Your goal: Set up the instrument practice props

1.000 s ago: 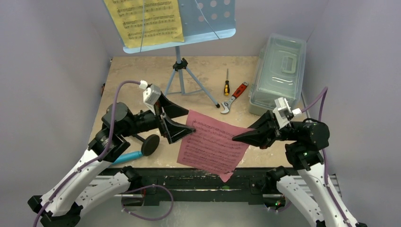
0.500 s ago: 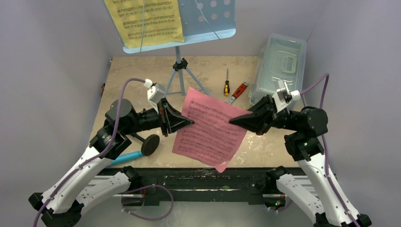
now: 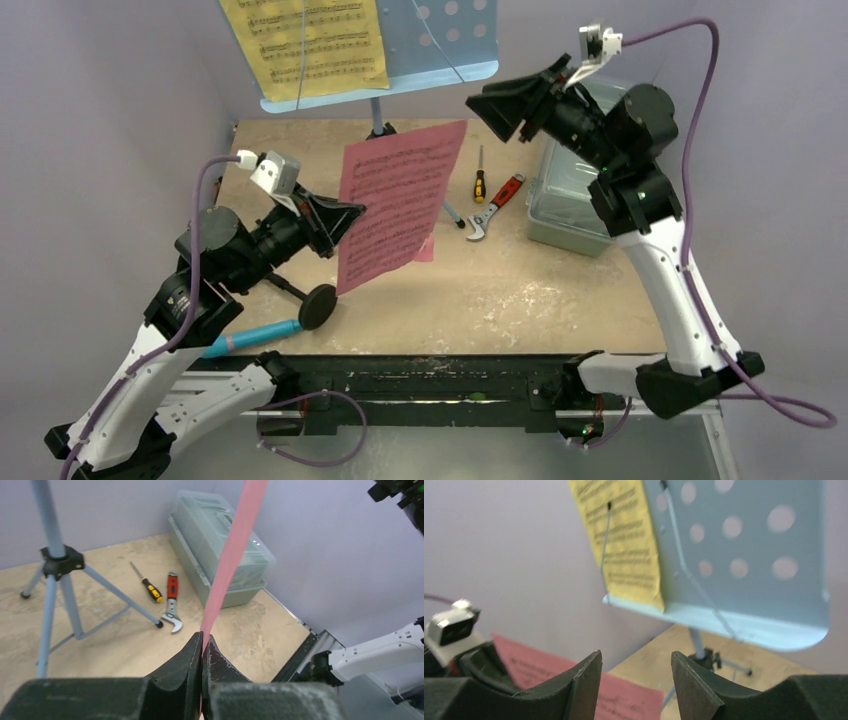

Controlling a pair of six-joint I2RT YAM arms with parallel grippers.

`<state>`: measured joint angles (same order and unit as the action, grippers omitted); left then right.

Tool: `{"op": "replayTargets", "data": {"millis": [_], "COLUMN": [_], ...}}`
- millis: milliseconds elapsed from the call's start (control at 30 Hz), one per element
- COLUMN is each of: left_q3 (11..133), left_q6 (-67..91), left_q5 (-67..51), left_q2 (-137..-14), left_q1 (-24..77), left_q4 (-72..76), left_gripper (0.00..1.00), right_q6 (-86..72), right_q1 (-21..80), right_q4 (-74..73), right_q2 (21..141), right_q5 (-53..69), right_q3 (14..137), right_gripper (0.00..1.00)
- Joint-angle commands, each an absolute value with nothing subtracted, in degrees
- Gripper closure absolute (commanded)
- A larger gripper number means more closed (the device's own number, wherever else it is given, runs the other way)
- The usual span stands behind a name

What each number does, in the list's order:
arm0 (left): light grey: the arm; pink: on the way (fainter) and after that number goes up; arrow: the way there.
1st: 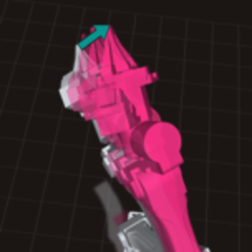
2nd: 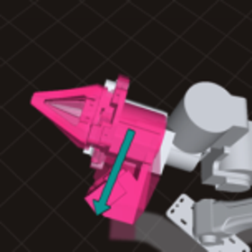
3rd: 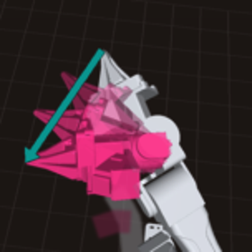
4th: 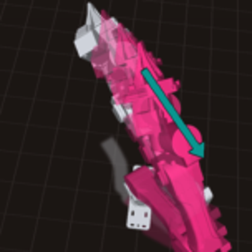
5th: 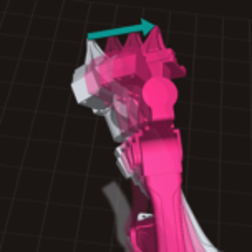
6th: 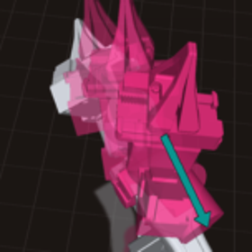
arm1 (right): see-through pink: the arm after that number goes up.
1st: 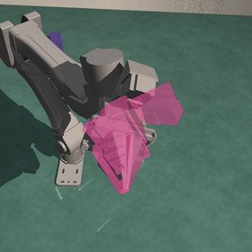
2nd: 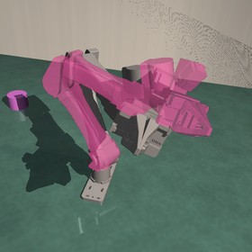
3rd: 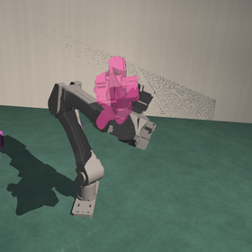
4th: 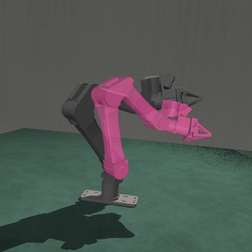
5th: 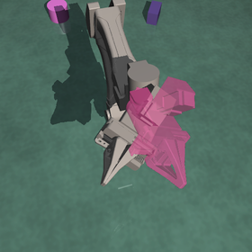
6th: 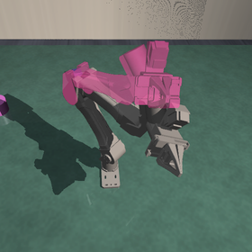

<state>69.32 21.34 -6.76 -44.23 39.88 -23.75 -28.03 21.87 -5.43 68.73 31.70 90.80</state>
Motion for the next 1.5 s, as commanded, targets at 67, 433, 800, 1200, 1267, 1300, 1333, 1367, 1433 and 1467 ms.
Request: {"op": "replayTargets", "data": {"millis": [67, 433, 800, 1200, 1267, 1300, 1333, 1367, 1433, 1467], "left_q3": [76.81, 90.59, 99.20, 108.18, 108.14, 108.04, 108.02, 107.79, 106.62, 106.38], "left_q6": [19.47, 18.31, 17.09, 12.31, 11.09, 10.33, 9.32, 8.60, 7.58, 7.29], "left_q5": [6.65, 10.26, 13.38, 21.19, 21.19, 21.18, 21.29, 21.48, 22.07, 22.44], "left_q2": [-45.80, -55.66, -59.95, -66.43, -66.82, -67.18, -67.54, -67.85, -67.91, -68.05], "left_q1": [39.90, 39.85, 39.85, 39.90, 39.87, 39.90, 39.86, 39.90, 39.83, 39.82], "left_q4": [-32.01, -36.18, -34.35, -31.19, -28.12, -26.76, -25.35, -23.96, -19.92, -18.52], "left_gripper": [1.00, 1.00, 1.00, 1.00, 1.00, 1.00, 1.00, 1.00, 1.00, 1.00], "right_q6": [-21.27, -20.89, -23.75, -25.49, -25.68, -25.93, -26.31, -26.62, -27.83, -28.40], "right_q1": [23.93, 26.52, 28.12, 28.39, 28.39, 28.38, 28.39, 28.39, 28.39, 28.39], "right_q4": [-10.39, -11.10, -4.80, -1.95, -1.19, -0.46, -0.21, 1.50, 3.78, 5.11], "right_q2": [83.85, 101.31, 104.62, 107.23, 106.76, 106.39, 105.98, 105.39, 104.11, 103.35], "right_q5": [20.42, 22.07, 22.88, 22.63, 22.33, 22.37, 22.45, 22.57, 22.41, 22.54], "right_q3": [113.29, 135.49, 135.17, 138.37, 137.64, 136.90, 136.14, 135.08, 132.29, 130.93], "right_gripper": [0.48, 0.50, 0.61, 0.86, 0.91, 0.94, 0.97, 1.00, 1.00, 1.00]}}
